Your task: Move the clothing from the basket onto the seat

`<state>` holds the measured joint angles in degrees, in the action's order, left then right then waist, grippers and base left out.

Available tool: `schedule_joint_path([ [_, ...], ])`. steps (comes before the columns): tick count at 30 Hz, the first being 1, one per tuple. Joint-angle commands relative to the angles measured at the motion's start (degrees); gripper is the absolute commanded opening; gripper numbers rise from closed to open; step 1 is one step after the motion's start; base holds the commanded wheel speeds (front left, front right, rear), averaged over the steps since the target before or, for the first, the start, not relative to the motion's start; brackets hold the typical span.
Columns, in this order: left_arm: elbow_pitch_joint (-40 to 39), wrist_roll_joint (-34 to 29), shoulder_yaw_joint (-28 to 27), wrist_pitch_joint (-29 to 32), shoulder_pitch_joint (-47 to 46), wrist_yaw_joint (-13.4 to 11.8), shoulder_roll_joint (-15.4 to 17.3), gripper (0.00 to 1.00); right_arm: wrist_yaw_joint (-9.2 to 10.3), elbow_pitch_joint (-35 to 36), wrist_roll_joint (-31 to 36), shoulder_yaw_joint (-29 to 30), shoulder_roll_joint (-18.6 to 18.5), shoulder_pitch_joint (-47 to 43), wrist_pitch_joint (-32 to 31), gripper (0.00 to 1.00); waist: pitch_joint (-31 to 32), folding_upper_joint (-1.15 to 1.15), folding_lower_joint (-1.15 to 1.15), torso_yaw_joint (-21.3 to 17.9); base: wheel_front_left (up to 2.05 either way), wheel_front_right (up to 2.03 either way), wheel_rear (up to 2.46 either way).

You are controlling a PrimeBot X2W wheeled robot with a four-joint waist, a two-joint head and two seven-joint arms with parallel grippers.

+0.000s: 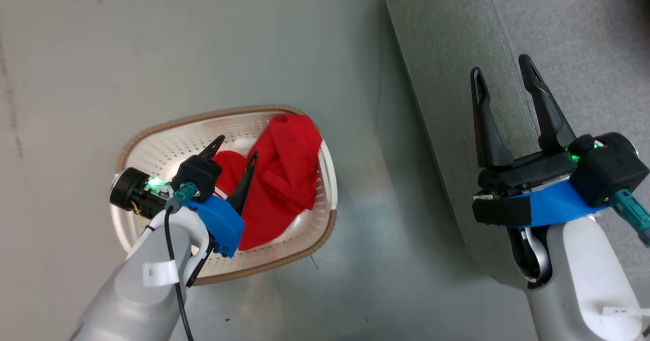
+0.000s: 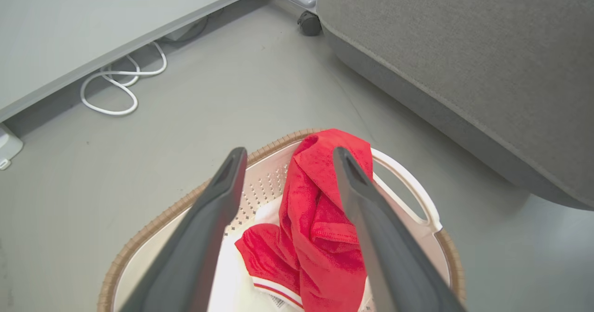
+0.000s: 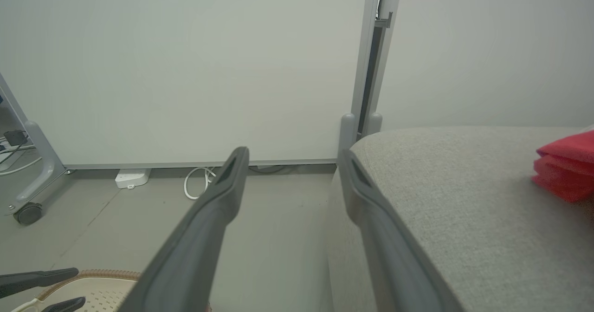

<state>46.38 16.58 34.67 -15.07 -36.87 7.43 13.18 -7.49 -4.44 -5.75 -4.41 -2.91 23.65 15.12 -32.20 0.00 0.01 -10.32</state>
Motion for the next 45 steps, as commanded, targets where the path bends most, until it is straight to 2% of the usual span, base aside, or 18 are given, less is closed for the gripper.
schedule_joint_path([
  [1, 1.34, 0.84, 1.55, -0.15, -2.10, 0.07, 0.75, 1.00, -0.01, 0.46, -0.33, -0.15, 0.03, 1.37, 0.05, 1.00, -3.21, 0.00, -0.01, -2.17, 0.00, 0.00, 0.00],
  [18, 13.59, 11.14, 20.46, 0.83, -12.99, 0.07, 3.36, 1.00, -0.01, 2.98, -1.04, -0.87, 0.04, 6.12, 0.05, 1.00, -14.44, 0.00, -0.01, -4.88, 0.00, 0.00, 0.00],
  [31, 17.48, 18.92, 29.05, 2.63, -19.83, 0.07, 4.76, 1.00, -0.01, 4.92, -0.39, -1.11, 0.04, 7.72, 0.05, 1.00, -21.84, 0.00, -0.01, -5.74, 0.00, 0.00, 0.00],
  [43, 18.21, 22.29, 35.92, 2.34, -24.96, 0.07, 3.79, 1.00, -0.01, 5.88, -0.68, -0.70, 0.04, 7.47, 0.05, 1.00, -26.01, 0.00, -0.01, -6.21, 0.00, 0.00, 0.00],
  [45, 18.40, 22.67, 36.52, 2.36, -25.15, 0.07, 3.70, 0.47, -0.01, 5.82, -0.54, -0.50, 0.04, 7.53, 0.04, 1.00, -26.20, 0.00, -0.01, -6.11, 0.00, 0.00, 0.00],
])
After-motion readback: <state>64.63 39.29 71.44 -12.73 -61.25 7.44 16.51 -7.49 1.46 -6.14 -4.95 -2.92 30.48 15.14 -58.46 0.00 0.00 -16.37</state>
